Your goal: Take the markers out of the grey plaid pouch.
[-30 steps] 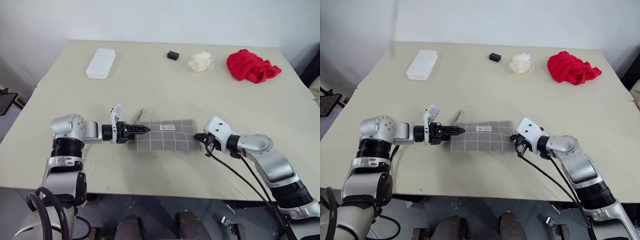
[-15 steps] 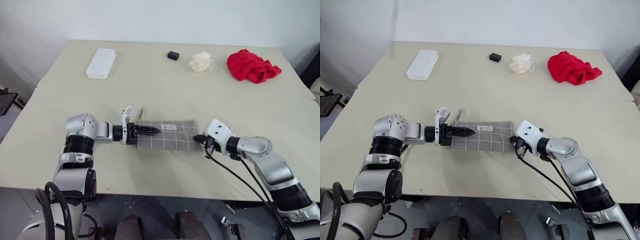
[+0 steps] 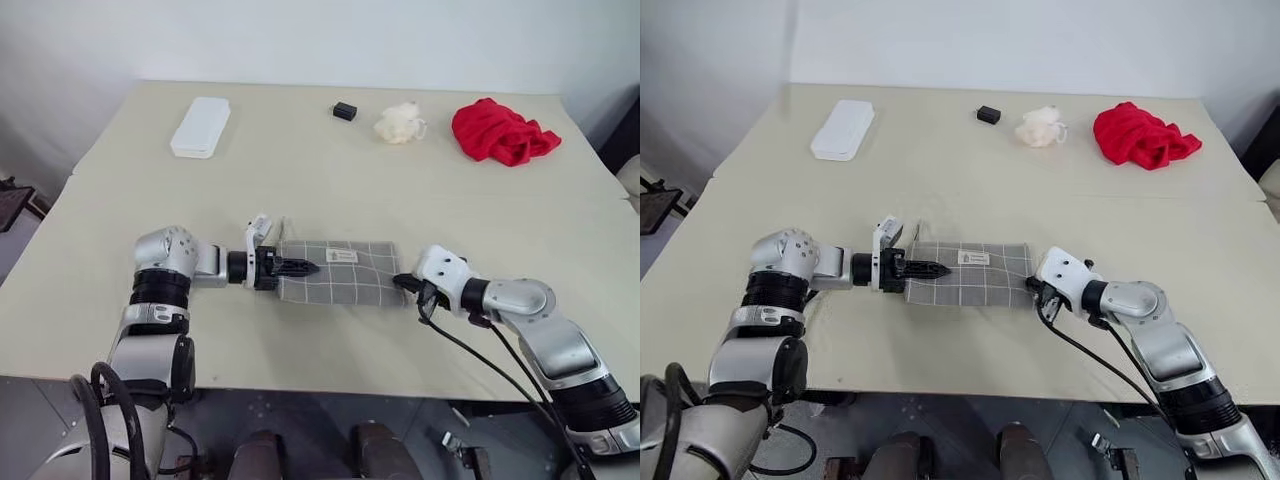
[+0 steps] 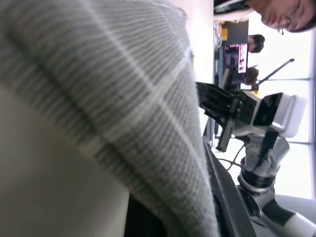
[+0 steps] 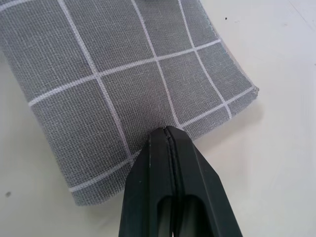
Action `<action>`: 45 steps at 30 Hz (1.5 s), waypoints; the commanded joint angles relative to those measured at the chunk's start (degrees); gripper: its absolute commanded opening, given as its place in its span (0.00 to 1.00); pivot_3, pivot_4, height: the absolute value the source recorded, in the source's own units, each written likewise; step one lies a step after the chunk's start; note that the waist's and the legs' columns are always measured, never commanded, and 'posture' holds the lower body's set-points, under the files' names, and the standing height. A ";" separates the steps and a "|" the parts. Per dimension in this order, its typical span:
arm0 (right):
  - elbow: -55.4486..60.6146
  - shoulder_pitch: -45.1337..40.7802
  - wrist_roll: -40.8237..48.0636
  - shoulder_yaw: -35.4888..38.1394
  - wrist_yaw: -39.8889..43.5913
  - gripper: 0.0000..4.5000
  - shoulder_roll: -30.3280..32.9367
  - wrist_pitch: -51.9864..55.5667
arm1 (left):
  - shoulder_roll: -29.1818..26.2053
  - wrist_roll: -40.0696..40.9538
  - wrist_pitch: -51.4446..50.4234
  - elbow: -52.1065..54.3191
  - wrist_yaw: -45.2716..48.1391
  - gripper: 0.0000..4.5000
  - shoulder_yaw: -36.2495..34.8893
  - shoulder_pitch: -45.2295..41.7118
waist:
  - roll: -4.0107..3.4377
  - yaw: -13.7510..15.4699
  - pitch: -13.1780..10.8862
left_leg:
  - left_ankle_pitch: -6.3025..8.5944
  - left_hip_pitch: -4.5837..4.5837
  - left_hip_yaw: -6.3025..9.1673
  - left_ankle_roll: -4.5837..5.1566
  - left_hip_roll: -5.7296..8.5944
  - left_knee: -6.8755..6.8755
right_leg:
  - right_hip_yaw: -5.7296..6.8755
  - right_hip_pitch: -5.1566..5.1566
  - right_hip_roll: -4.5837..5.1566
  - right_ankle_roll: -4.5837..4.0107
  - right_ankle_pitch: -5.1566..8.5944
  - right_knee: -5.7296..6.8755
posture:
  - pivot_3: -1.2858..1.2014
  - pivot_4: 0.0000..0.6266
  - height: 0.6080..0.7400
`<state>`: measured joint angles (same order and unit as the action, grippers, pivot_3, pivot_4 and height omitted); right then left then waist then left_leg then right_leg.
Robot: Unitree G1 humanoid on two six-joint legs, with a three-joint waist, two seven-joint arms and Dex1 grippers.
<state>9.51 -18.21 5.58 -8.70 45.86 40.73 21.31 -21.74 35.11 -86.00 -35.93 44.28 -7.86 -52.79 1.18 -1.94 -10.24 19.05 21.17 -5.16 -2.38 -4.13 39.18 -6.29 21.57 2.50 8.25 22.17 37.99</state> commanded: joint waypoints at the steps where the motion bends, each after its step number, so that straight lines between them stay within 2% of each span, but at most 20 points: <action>1: 4.03 2.88 4.41 4.75 1.52 0.00 0.15 0.04 | -1.33 1.08 9.21 5.21 6.86 0.00 1.34 1.20 | 0.00 0.09 0.00 | 0.00 0.01 0.00 0.00 0.00 -0.02 | 0.00 0.00 0.01 0.00 0.00 -0.01 | 0.52 0.24 1.00; 5: 13.08 7.33 20.95 20.52 1.43 0.00 -1.25 8.44 | -5.70 -5.22 39.86 12.24 23.56 0.00 6.71 3.92 | 0.01 0.20 -0.08 | -0.02 0.06 -0.06 -0.07 -0.03 -0.05 | 0.04 0.04 -0.04 0.00 0.00 -0.03 | 0.52 0.24 1.00; 7: 15.56 10.35 26.14 26.93 2.44 0.08 0.19 10.96 | -5.94 -7.73 51.85 11.24 27.51 0.00 7.24 3.38 | 0.01 0.27 -0.08 | -0.02 0.08 -0.22 -0.08 -0.03 -0.05 | 0.08 0.02 -0.04 -0.01 0.00 -0.07 | 0.52 0.24 1.00; 10: 17.71 15.59 33.23 35.29 4.16 0.27 3.09 16.94 | -5.74 -14.06 71.54 8.73 34.08 0.00 11.18 3.25 | 0.01 0.66 -0.08 | -0.02 0.07 -0.32 -0.07 0.01 -0.05 | 0.20 -0.14 -0.04 -0.01 0.00 -0.23 | 0.52 0.24 1.00; 13: 19.90 18.56 38.59 38.80 5.28 0.50 6.47 21.81 | -3.80 -18.20 83.68 4.46 36.84 0.00 13.95 2.81 | 0.01 0.64 -0.08 | 0.02 0.09 -0.36 0.00 0.12 -0.09 | 0.12 -0.18 -0.01 0.00 0.00 -0.35 | 0.52 0.24 1.00; 15: 21.70 16.49 43.40 39.18 2.44 0.66 7.33 25.89 | -1.81 -19.63 87.52 2.10 36.90 0.00 14.99 2.58 | 0.06 0.33 -0.11 | 0.05 0.12 -0.39 0.05 0.12 -0.07 | 0.04 -0.17 0.00 0.04 -0.02 -0.38 | 0.52 0.24 1.00; 19: 23.58 6.77 53.20 35.95 -5.33 0.97 6.96 32.40 | 1.07 -23.01 96.16 -2.43 36.60 0.00 16.72 1.80 | 0.12 -0.21 -0.14 | 0.06 0.09 -0.15 0.09 -0.02 -0.07 | -0.19 -0.07 -0.09 0.15 -0.08 -0.37 | 0.52 0.24 1.00; 20: 23.20 3.70 55.29 34.44 -7.89 0.99 6.14 33.96 | 1.76 -23.54 98.01 -3.38 36.22 0.00 16.94 1.45 | 0.16 -0.20 -0.16 | 0.06 0.09 -0.14 0.09 -0.03 -0.06 | -0.17 -0.07 -0.10 0.15 -0.08 -0.36 | 0.52 0.24 1.00; 26: 11.55 -17.06 66.19 24.46 -27.40 0.99 -3.08 45.95 | 4.96 -26.64 107.21 -7.38 33.70 0.00 17.70 -0.67 | 0.26 -0.02 -0.19 | 0.14 0.13 -0.17 0.24 -0.33 0.00 | -0.20 0.07 0.06 0.15 -0.09 -0.28 | 0.52 0.24 1.00; 30: -0.41 -27.17 75.94 23.28 -39.81 0.99 -8.24 51.56 | 4.86 -28.50 112.06 -8.35 33.10 0.00 18.56 -0.75 | 0.26 0.18 -0.19 | 0.17 0.33 -0.19 0.29 -0.38 0.02 | -0.08 0.36 0.18 0.14 -0.10 -0.14 | 0.52 0.24 1.00; 33: -6.91 -30.20 83.53 21.89 -47.46 0.99 -8.94 55.08 | 4.87 -29.06 114.99 -8.76 31.58 0.00 18.27 -0.97 | 0.27 0.08 -0.19 | 0.18 0.63 -0.20 0.31 -0.43 0.04 | 0.23 0.78 0.38 0.03 -0.16 0.11 | 0.52 0.24 1.00; 36: -10.87 -30.56 94.68 19.30 -54.16 0.99 -7.83 54.95 | 4.40 -30.19 118.48 -9.26 29.79 0.00 18.14 -1.34 | 0.27 -0.23 -0.19 | 0.19 1.28 -0.20 0.38 -0.44 0.41 | 1.41 1.54 1.03 -0.11 -0.21 0.73 | 0.52 0.24 1.00; 39: -13.02 -31.17 105.29 15.38 -59.19 0.99 -6.14 52.71 | 3.77 -31.54 125.12 -10.36 28.13 0.00 17.98 -2.36 | 0.27 -1.26 -0.19 | 0.31 2.04 -0.16 0.59 -0.47 0.82 | 2.19 2.15 1.19 -0.18 -0.24 1.00 | 0.52 0.24 1.00; 41: -13.80 -32.26 107.42 14.01 -60.61 0.99 -5.97 52.06 | 3.65 -32.29 128.77 -11.12 26.44 0.00 17.80 -3.33 | 0.27 -1.55 -0.19 | 0.35 2.10 -0.15 0.68 -0.46 0.89 | 2.93 2.15 1.57 -0.30 -0.31 0.99 | 0.52 0.24 1.00; 45: -16.95 -35.45 107.42 13.28 -62.90 0.99 -7.49 51.06 | 4.52 -30.67 131.57 -12.53 25.46 0.00 16.89 -4.89 | 0.27 -1.73 -0.19 | 0.35 2.10 -0.18 0.73 -0.35 0.90 | 3.18 2.10 1.73 -0.24 -0.35 0.92 | 0.52 0.24 1.00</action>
<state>-7.18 -51.90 111.40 4.59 -16.12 33.38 73.50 -17.50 3.87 44.17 -48.11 70.75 9.89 -56.51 1.45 -3.68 -10.43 19.39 23.27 -5.34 -1.63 -4.47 40.09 -3.08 23.67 4.22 8.01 21.82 38.92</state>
